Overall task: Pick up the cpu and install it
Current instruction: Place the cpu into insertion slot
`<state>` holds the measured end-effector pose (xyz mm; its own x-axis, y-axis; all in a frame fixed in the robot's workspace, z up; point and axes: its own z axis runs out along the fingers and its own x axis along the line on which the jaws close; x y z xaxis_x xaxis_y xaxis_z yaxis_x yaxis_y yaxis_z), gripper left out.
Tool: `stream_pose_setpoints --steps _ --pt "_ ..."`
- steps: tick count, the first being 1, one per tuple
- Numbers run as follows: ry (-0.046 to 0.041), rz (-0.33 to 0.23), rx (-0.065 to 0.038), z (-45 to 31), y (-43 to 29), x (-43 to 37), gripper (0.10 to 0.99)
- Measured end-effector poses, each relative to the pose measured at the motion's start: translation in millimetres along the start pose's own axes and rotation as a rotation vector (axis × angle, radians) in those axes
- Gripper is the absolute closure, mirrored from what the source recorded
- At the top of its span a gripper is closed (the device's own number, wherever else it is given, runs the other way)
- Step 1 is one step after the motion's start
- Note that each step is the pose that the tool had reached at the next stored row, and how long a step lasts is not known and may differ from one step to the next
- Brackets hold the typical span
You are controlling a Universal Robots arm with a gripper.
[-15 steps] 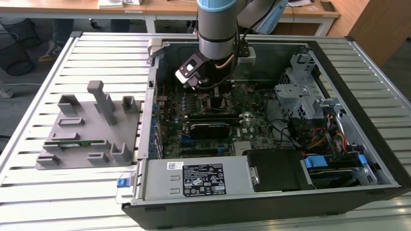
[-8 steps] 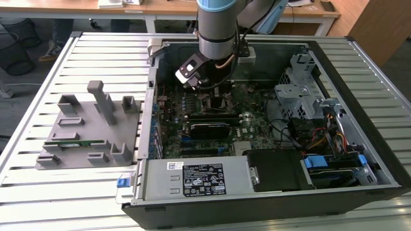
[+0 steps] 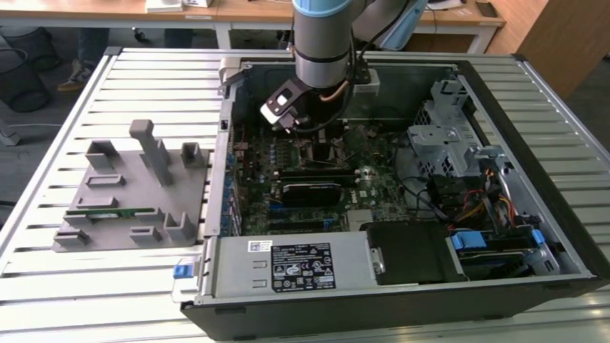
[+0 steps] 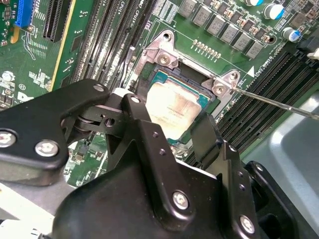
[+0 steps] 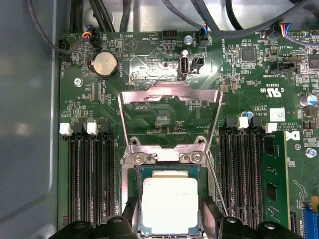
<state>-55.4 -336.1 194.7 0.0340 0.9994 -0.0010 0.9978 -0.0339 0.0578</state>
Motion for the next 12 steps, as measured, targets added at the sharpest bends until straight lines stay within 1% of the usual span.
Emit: stream_pose_setpoints --steps 7,9,10,12 --pt "-0.0002 0.000 0.006 0.3 4.8 0.4 0.471" --pt "-0.0003 -0.002 0.006 0.2 4.8 0.4 0.486" --pt "-0.0001 -0.005 0.006 0.3 4.9 0.4 0.553" --pt "0.0004 -0.013 0.006 0.3 4.9 0.4 0.553"
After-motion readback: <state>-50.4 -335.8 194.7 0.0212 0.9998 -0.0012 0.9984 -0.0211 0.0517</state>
